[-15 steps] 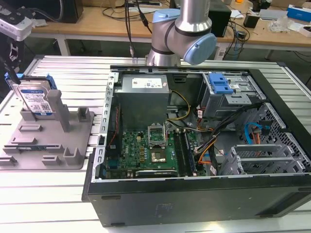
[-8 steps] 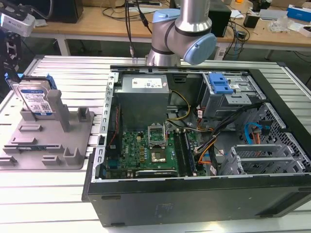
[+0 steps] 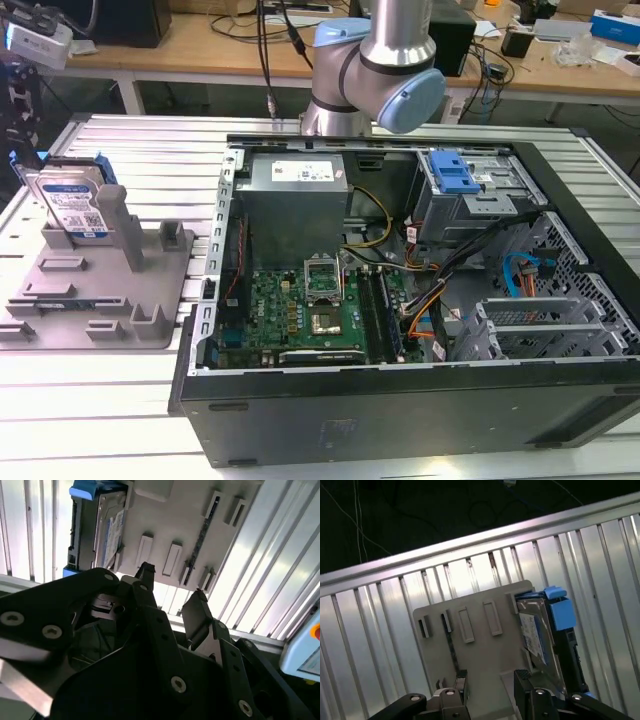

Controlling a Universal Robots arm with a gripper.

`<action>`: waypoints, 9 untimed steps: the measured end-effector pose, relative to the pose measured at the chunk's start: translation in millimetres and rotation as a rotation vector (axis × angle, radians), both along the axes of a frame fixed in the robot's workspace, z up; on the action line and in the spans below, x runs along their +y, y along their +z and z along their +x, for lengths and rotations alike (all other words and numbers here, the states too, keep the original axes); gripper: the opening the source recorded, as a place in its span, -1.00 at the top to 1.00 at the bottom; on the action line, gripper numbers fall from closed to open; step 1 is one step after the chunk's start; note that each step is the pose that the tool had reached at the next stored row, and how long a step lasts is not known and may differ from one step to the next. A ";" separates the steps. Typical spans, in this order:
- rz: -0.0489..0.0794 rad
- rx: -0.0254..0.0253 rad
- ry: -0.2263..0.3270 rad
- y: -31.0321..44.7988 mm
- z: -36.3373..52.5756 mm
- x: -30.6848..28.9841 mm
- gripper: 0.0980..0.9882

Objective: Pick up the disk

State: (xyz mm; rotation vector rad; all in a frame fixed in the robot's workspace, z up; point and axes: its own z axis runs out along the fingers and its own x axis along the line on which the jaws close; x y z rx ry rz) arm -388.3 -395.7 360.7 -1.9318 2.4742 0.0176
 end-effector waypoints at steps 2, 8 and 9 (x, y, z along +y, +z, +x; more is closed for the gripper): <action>0.000 -0.0022 0.041 -0.3 0.0 0.1 0.10; 0.000 -0.0017 0.060 -1.0 -0.1 0.1 0.10; 0.000 -0.0018 0.060 -1.0 -0.1 0.1 0.10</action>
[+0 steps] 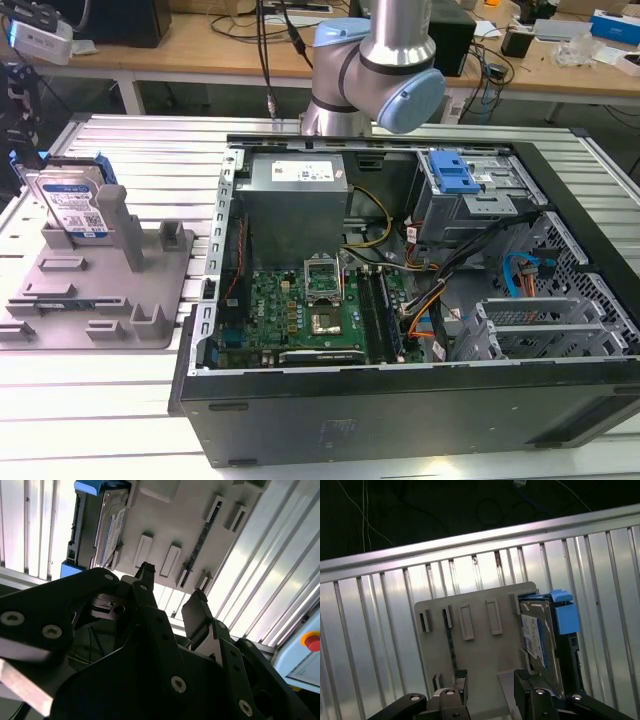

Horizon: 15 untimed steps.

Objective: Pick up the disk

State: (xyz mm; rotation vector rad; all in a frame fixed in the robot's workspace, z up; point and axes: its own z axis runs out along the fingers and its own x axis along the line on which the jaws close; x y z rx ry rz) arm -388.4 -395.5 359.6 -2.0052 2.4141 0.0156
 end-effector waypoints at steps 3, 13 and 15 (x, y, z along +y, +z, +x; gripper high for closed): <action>-0.001 0.0000 0.006 -0.3 0.0 6.9 0.10; -0.001 -0.0001 0.084 -1.8 -1.5 41.6 0.10; -0.001 -0.0001 0.085 -2.4 -4.1 48.6 0.10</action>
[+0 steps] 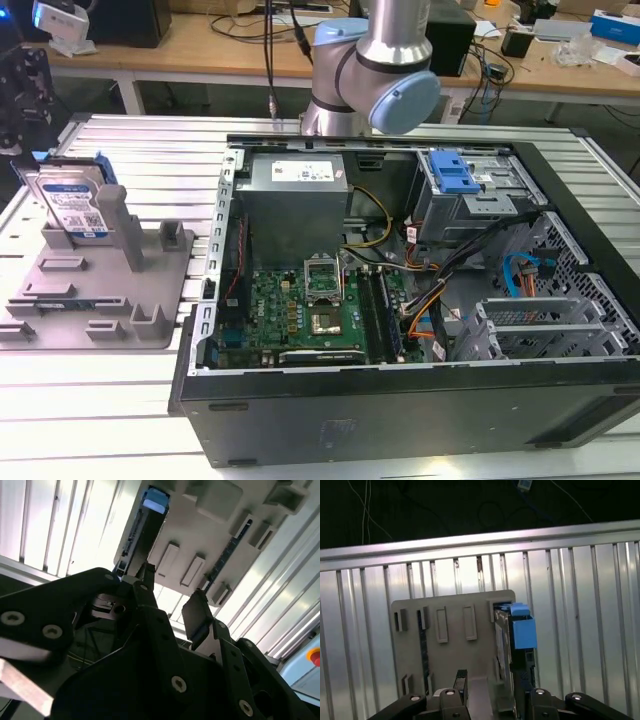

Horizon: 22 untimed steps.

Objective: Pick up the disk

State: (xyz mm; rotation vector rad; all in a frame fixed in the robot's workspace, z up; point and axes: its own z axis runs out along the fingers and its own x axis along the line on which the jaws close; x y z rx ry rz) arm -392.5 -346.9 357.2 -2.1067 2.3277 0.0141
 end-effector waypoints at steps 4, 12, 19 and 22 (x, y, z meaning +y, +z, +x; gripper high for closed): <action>0.000 0.0001 0.003 -1.3 -10.4 11.1 0.10; 0.000 0.0001 0.064 -5.8 -21.5 19.3 0.10; 0.000 0.0000 0.077 -8.1 -22.5 23.1 0.10; -0.002 0.0000 0.077 -11.1 -22.8 25.5 0.10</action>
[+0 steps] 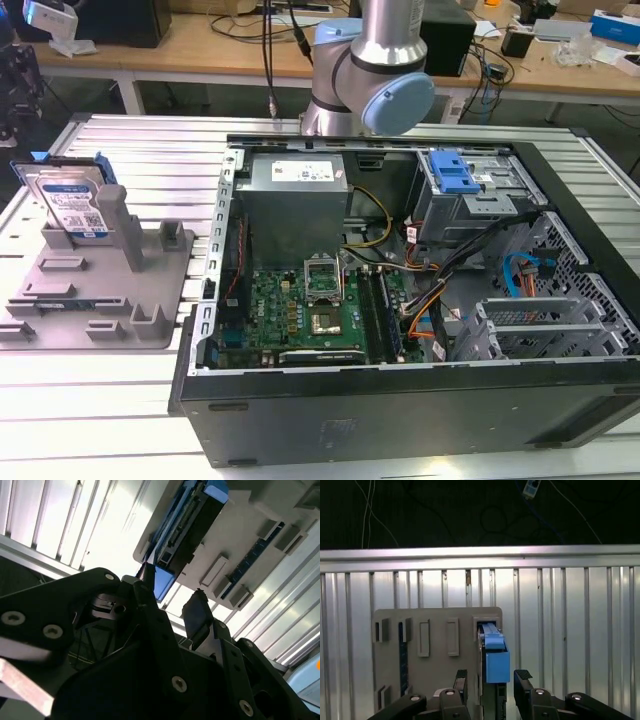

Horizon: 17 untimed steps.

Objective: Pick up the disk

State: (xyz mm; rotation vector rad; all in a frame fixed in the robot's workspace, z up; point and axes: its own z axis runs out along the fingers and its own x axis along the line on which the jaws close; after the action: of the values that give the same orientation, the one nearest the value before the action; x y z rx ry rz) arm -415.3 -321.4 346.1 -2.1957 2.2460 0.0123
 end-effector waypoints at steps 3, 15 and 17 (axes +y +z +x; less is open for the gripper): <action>-0.001 0.0001 0.000 -4.2 -0.4 1.1 0.10; -0.003 0.0009 0.000 -14.1 -6.7 6.8 0.10; -0.003 0.0009 0.000 -15.5 -6.7 6.8 0.10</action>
State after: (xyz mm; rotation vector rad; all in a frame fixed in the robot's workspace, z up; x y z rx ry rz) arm -421.9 -314.6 330.6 -2.1976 2.2480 0.0100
